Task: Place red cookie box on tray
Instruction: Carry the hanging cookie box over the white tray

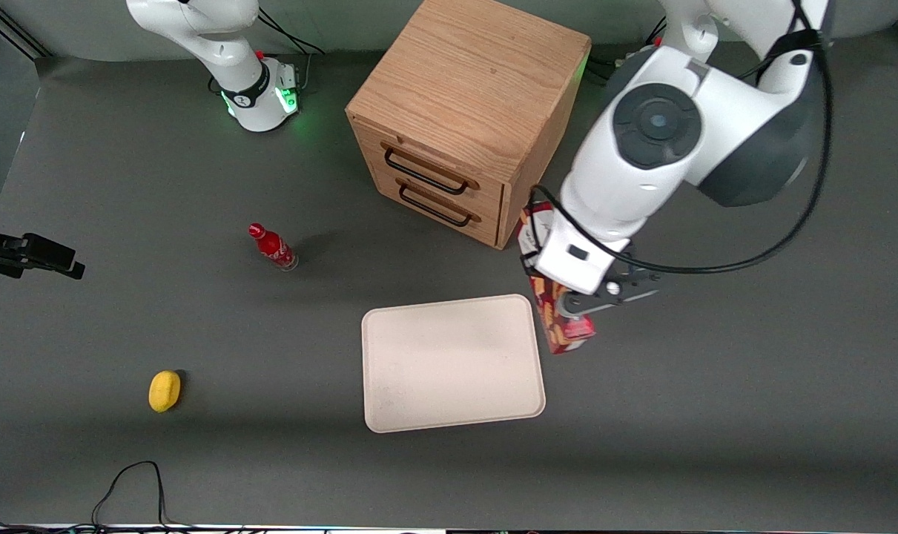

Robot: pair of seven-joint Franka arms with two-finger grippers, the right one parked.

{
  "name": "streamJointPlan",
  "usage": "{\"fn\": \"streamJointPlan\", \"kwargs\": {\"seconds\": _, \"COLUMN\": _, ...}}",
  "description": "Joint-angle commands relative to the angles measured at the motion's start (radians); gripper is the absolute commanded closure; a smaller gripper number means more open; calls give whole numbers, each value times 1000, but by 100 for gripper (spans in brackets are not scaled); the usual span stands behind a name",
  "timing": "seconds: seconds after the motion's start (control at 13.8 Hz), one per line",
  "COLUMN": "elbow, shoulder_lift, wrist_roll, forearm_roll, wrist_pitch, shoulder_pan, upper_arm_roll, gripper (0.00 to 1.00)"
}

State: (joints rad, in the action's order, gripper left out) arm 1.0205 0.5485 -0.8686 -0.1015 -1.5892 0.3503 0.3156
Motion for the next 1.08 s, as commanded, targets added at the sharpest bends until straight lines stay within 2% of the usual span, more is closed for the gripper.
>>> {"fn": "streamJointPlan", "kwargs": {"seconds": 0.0, "elbow": -53, "shoulder_lift": 21, "wrist_roll": 66, "forearm_roll": -14, "wrist_pitch": -6, "shoulder_pan": 51, "upper_arm_roll": -18, "gripper": 100}}
{"fn": "streamJointPlan", "kwargs": {"seconds": 0.22, "elbow": -42, "shoulder_lift": 102, "wrist_roll": 108, "forearm_roll": -18, "wrist_pitch": -52, "shoulder_pan": 56, "upper_arm_roll": -23, "gripper": 100}}
{"fn": "streamJointPlan", "kwargs": {"seconds": 0.36, "elbow": -22, "shoulder_lift": 164, "wrist_roll": 112, "forearm_roll": -65, "wrist_pitch": -127, "shoulder_pan": 52, "upper_arm_roll": -23, "gripper": 100}}
{"fn": "streamJointPlan", "kwargs": {"seconds": 0.58, "elbow": 35, "shoulder_lift": 238, "wrist_roll": 161, "forearm_roll": -83, "wrist_pitch": -222, "shoulder_pan": 26, "upper_arm_roll": -33, "gripper": 100}}
{"fn": "streamJointPlan", "kwargs": {"seconds": 0.72, "elbow": 90, "shoulder_lift": 264, "wrist_roll": 168, "forearm_roll": -89, "wrist_pitch": -305, "shoulder_pan": 27, "upper_arm_roll": -61, "gripper": 100}}
{"fn": "streamJointPlan", "kwargs": {"seconds": 1.01, "elbow": 99, "shoulder_lift": 341, "wrist_roll": 161, "forearm_roll": -119, "wrist_pitch": -400, "shoulder_pan": 35, "upper_arm_roll": -64, "gripper": 100}}
